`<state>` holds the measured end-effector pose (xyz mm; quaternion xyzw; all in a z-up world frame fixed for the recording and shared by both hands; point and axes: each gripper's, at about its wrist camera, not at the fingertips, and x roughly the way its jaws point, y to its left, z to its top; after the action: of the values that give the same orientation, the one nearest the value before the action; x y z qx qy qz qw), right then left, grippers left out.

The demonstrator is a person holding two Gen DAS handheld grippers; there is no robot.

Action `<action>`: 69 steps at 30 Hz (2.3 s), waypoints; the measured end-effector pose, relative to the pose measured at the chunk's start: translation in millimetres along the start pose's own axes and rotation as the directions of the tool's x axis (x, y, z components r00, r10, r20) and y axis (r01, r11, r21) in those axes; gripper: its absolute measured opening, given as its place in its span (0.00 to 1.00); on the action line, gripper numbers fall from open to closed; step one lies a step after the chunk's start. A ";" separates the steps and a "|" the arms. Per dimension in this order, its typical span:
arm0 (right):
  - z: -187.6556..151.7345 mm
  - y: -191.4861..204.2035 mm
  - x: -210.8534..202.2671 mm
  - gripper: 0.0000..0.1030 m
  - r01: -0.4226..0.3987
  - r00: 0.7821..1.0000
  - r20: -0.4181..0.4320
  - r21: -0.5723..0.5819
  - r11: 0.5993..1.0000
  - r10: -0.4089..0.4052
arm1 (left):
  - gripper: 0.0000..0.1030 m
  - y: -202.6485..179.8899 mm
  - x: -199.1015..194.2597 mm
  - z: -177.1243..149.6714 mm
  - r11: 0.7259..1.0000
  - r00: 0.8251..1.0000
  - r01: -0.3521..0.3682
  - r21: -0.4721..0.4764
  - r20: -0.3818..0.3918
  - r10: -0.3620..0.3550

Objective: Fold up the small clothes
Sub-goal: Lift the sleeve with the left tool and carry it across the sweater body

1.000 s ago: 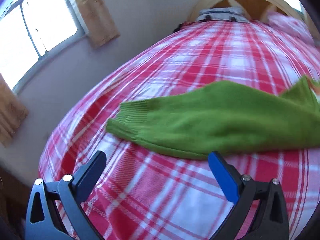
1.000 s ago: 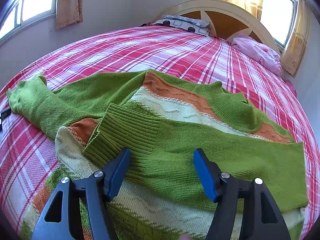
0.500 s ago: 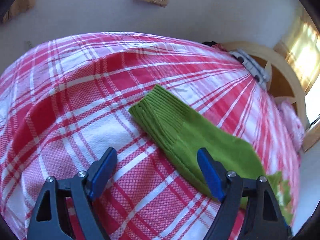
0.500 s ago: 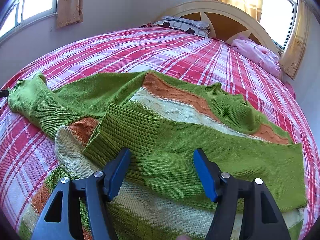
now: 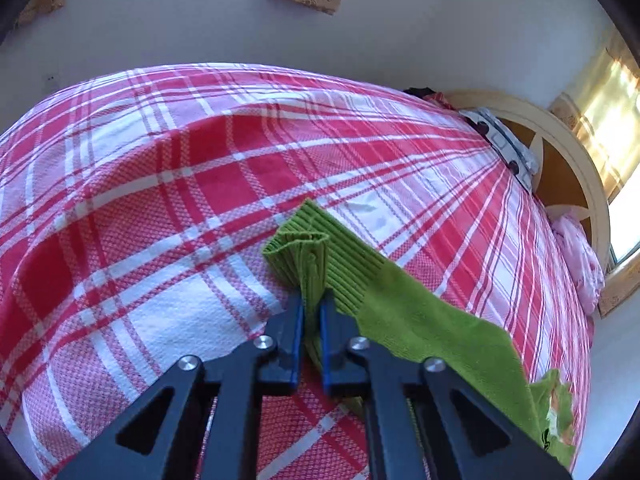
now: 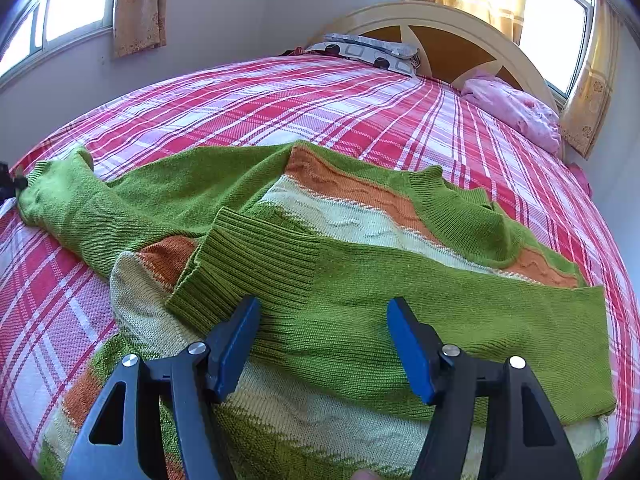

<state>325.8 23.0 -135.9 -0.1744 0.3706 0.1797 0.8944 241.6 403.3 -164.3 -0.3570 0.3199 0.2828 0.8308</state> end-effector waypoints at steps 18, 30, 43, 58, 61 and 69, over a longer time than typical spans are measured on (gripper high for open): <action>4.3 -20.3 -16.4 0.66 0.018 1.000 0.023 0.051 0.999 -0.020 | 0.05 -104.6 -85.3 -3.2 0.942 0.968 0.219 0.253 0.067 -0.243; -20.8 -89.2 -55.4 0.66 0.111 0.991 0.055 0.115 0.987 -0.118 | 0.05 -201.0 -114.4 -45.5 0.841 0.919 0.365 0.400 -0.010 -0.394; -62.6 -158.3 -88.3 0.66 0.207 0.975 0.046 0.171 0.963 -0.218 | 0.05 -284.6 -125.4 -98.9 0.747 0.880 0.455 0.485 -0.116 -0.461; -101.1 -223.8 -111.2 0.66 0.266 0.960 0.020 0.261 0.928 -0.281 | 0.05 -375.8 -135.8 -166.4 0.638 0.830 0.542 0.547 -0.231 -0.508; -107.8 -233.5 -114.7 0.66 0.268 0.959 0.017 0.284 0.921 -0.284 | 0.05 -394.6 -132.6 -186.8 0.616 0.820 0.561 0.552 -0.268 -0.507; -127.2 -247.3 -125.1 0.66 0.268 0.958 0.013 0.319 0.909 -0.287 | 0.05 -438.5 -125.9 -253.2 0.551 0.800 0.591 0.588 -0.339 -0.496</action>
<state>278.3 -273.9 -85.4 -0.0754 0.3390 -0.0056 0.9377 384.3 -79.7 -28.0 -0.1335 0.3272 -0.1472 0.9238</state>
